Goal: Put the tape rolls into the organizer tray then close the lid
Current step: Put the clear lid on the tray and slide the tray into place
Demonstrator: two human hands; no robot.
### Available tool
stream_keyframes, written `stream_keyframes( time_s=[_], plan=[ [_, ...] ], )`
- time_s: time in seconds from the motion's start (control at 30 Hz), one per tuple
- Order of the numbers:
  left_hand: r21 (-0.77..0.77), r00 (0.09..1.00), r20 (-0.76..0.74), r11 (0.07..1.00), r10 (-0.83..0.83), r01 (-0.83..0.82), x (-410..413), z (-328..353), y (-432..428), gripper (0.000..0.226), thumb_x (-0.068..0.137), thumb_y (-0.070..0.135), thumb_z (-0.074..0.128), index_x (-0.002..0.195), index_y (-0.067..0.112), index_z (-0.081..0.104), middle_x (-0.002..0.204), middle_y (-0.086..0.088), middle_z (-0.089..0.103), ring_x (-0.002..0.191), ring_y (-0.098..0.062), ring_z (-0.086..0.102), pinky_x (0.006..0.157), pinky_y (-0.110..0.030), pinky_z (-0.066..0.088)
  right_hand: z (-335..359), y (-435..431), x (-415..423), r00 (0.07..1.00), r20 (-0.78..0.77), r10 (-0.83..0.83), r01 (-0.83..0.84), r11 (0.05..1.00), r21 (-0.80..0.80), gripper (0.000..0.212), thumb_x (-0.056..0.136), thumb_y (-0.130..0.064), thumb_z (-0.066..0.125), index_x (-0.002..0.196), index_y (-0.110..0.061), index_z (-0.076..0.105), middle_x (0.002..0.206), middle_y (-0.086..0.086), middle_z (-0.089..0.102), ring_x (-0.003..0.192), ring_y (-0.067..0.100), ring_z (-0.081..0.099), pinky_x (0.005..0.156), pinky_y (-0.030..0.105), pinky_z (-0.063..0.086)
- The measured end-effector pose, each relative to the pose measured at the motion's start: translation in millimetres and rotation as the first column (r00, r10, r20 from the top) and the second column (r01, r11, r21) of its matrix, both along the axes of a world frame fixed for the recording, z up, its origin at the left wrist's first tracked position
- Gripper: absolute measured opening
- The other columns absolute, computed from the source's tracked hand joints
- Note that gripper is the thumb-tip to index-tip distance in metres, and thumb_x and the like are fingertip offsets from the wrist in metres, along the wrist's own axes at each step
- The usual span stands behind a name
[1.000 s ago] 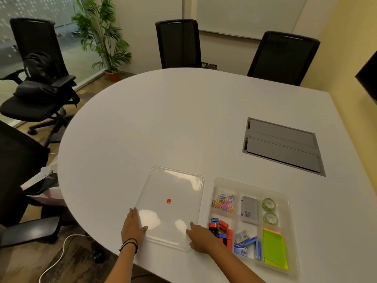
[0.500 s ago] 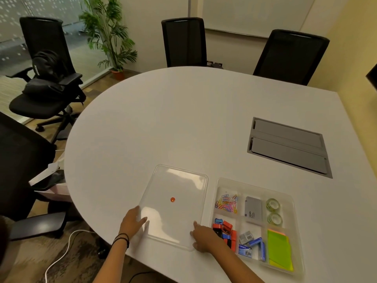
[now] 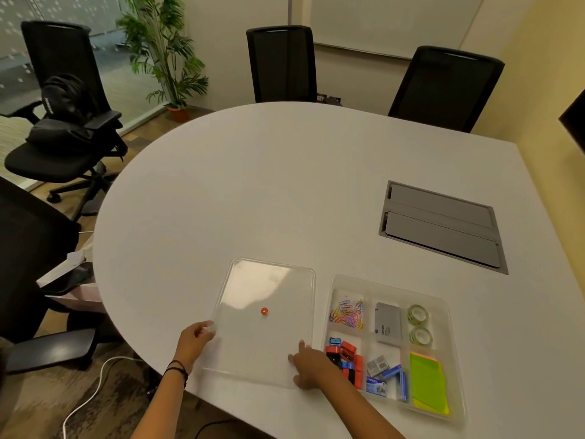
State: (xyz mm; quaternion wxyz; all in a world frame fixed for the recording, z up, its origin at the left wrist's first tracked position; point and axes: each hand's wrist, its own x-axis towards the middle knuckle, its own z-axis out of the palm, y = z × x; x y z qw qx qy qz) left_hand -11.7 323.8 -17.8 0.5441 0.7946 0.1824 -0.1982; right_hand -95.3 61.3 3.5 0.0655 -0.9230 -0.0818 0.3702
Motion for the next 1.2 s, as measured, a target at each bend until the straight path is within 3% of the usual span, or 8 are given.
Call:
stream_keyframes(
  time_s=[0.1, 0.23, 0.37, 0.5, 0.63, 0.8, 1.1, 1.2],
  plan=[
    [-0.068, 1.0, 0.022, 0.998, 0.016, -0.014, 0.9, 8.4, -1.8, 0.029, 0.09, 0.001, 0.053, 0.118, -0.004, 0.054, 0.099, -0.017, 0.058, 0.09, -0.027, 0.055, 0.078, -0.033, 0.048, 8.2, -4.4, -2.1, 0.996, 0.025, -0.08, 0.078, 0.993, 0.086, 0.043, 0.092, -0.012, 0.039, 0.135, -0.003, 0.035, 0.152, 0.025, 0.01, 0.127, 0.04, 0.041, 0.106, 0.045, 0.038],
    [-0.152, 0.997, 0.08, 0.988, 0.025, -0.012, 2.3, 28.5, -2.4, 0.023, 0.095, 0.005, 0.045, 0.117, 0.001, 0.05, 0.097, -0.019, 0.066, 0.084, -0.03, 0.064, 0.069, -0.033, 0.052, 14.5, -14.9, -14.4, 0.977, 0.073, -0.199, 0.17, 0.943, 0.286, 0.041, 0.095, -0.014, 0.036, 0.136, -0.014, 0.037, 0.154, 0.011, 0.02, 0.138, 0.027, 0.027, 0.113, 0.039, 0.025],
    [-0.104, 0.97, 0.243, 0.995, 0.022, 0.003, 11.5, 61.4, -2.1, 0.022, 0.095, 0.007, 0.046, 0.115, 0.001, 0.053, 0.095, -0.023, 0.068, 0.078, -0.029, 0.066, 0.065, -0.032, 0.051, 22.9, -23.2, -25.1, 0.931, 0.134, -0.339, 0.238, 0.845, 0.479, 0.039, 0.095, -0.021, 0.04, 0.133, -0.025, 0.04, 0.151, 0.0, 0.027, 0.137, 0.015, 0.028, 0.112, 0.031, 0.027],
    [0.001, 0.913, 0.406, 0.999, -0.043, 0.047, 19.3, 99.9, -3.3, 0.018, 0.093, 0.015, 0.051, 0.109, 0.013, 0.06, 0.087, -0.013, 0.071, 0.079, -0.029, 0.069, 0.062, -0.031, 0.05, 42.8, -44.2, -24.5, 0.859, 0.105, -0.502, 0.346, 0.719, 0.602, 0.036, 0.093, -0.027, 0.046, 0.126, -0.041, 0.039, 0.149, -0.002, 0.03, 0.129, 0.012, 0.039, 0.109, 0.031, 0.033],
    [0.143, 0.84, 0.516, 0.983, -0.17, 0.111, 17.9, 134.6, -11.1, 0.015, 0.091, 0.018, 0.056, 0.101, 0.025, 0.063, 0.081, 0.004, 0.073, 0.071, -0.006, 0.07, 0.06, -0.02, 0.054, 73.3, -78.3, -17.6, 0.79, 0.041, -0.612, 0.44, 0.613, 0.656, 0.037, 0.092, -0.027, 0.049, 0.129, -0.03, 0.045, 0.135, 0.001, 0.048, 0.112, 0.01, 0.051, 0.097, 0.028, 0.044],
    [0.22, 0.764, 0.592, 0.963, -0.257, 0.154, 11.9, 174.4, -31.6, 0.008, 0.081, 0.023, 0.068, 0.086, 0.028, 0.065, 0.084, 0.019, 0.072, 0.071, -0.001, 0.07, 0.073, -0.015, 0.051, 110.9, -120.8, -15.4, 0.727, 0.091, -0.681, 0.446, 0.569, 0.691, 0.035, 0.091, -0.022, 0.052, 0.125, -0.023, 0.051, 0.125, 0.004, 0.059, 0.103, 0.012, 0.058, 0.089, 0.024, 0.046],
    [0.443, 0.504, 0.727, 0.879, -0.467, 0.176, 6.9, 236.3, -70.5, 0.023, 0.07, 0.041, 0.069, 0.084, 0.023, 0.068, 0.075, 0.01, 0.073, 0.077, 0.001, 0.066, 0.069, -0.017, 0.053, 136.7, -168.6, -39.5, 0.485, 0.225, -0.845, 0.436, 0.457, 0.775, 0.033, 0.09, -0.016, 0.054, 0.123, -0.018, 0.053, 0.12, -0.004, 0.058, 0.106, 0.01, 0.054, 0.086, 0.016, 0.04],
    [0.506, 0.403, 0.749, 0.847, -0.526, 0.165, 6.6, 255.5, -78.1, 0.027, 0.07, 0.042, 0.067, 0.084, 0.02, 0.07, 0.077, 0.008, 0.073, 0.069, -0.004, 0.068, 0.066, -0.017, 0.052, 132.3, -173.7, -47.1, 0.435, 0.213, -0.875, 0.447, 0.415, 0.792, 0.039, 0.09, -0.015, 0.054, 0.128, -0.017, 0.048, 0.122, -0.005, 0.053, 0.113, 0.012, 0.05, 0.093, 0.025, 0.038]
  ],
)
